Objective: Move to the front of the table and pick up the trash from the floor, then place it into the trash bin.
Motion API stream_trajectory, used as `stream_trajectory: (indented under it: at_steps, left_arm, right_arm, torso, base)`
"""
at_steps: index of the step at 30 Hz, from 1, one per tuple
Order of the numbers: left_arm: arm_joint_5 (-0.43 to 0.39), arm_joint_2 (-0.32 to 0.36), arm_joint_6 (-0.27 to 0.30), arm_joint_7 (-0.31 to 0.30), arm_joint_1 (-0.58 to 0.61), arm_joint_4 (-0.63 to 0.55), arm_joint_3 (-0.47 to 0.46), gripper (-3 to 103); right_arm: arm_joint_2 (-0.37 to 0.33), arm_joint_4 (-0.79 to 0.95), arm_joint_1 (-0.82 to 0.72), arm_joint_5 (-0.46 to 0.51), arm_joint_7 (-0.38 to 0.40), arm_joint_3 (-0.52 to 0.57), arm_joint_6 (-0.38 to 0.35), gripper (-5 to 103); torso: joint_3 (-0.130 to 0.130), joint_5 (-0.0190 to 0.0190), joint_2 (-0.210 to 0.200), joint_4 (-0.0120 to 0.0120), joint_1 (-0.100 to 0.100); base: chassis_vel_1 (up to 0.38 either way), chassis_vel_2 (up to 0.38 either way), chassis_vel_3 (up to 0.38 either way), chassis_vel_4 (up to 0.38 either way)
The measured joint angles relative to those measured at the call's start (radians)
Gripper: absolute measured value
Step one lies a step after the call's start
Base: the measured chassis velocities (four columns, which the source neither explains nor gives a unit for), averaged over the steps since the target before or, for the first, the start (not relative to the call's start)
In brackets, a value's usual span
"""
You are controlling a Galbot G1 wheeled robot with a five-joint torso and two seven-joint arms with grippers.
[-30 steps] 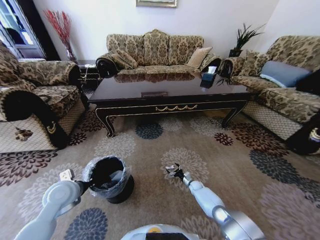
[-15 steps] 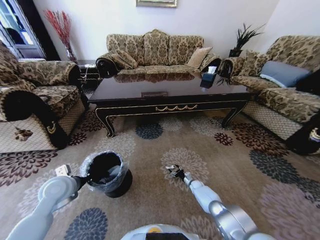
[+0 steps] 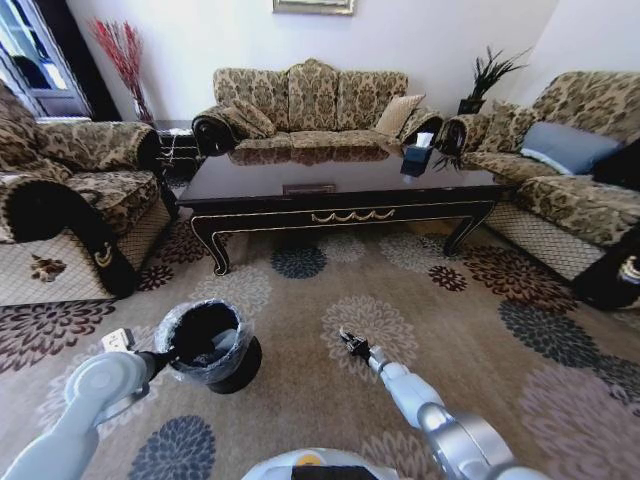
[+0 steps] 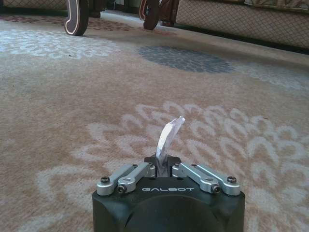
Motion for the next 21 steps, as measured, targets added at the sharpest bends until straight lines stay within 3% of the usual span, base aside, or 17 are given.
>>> stream_trajectory:
  at_steps: [7, 12, 16, 21]
  left_arm:
    - [0.012, -0.008, 0.000, -0.001, 0.010, -0.009, 0.018, 0]
    - [0.034, -0.011, 0.000, -0.001, 0.008, -0.011, 0.045, 0]
    - [0.055, -0.017, 0.000, -0.002, -0.010, -0.005, 0.101, 0]
    - [0.077, -0.026, 0.000, -0.004, -0.043, 0.012, 0.174, 0]
  right_arm:
    - [-0.015, 0.095, -0.039, 0.014, 0.002, -0.003, 0.001, 9]
    - [-0.052, 0.240, -0.095, 0.102, 0.022, -0.064, -0.035, 7]
    - [-0.120, 0.476, -0.223, 0.210, 0.056, -0.099, -0.093, 1]
    - [-0.196, 0.709, -0.343, 0.263, 0.078, -0.070, -0.122, 0]
  torso:
    - [0.000, 0.0000, 0.000, 0.0003, 0.000]
    - [0.000, 0.0000, 0.000, 0.0005, 0.000]
    - [0.000, 0.0000, 0.000, 0.0000, 0.000]
    - [0.000, 0.0003, 0.000, 0.0002, 0.000]
  base:
    - [0.000, 0.000, 0.000, 0.000]
    - [0.000, 0.000, 0.000, 0.000]
    - [0.000, 0.000, 0.000, 0.000]
    - [0.000, 0.000, 0.000, 0.000]
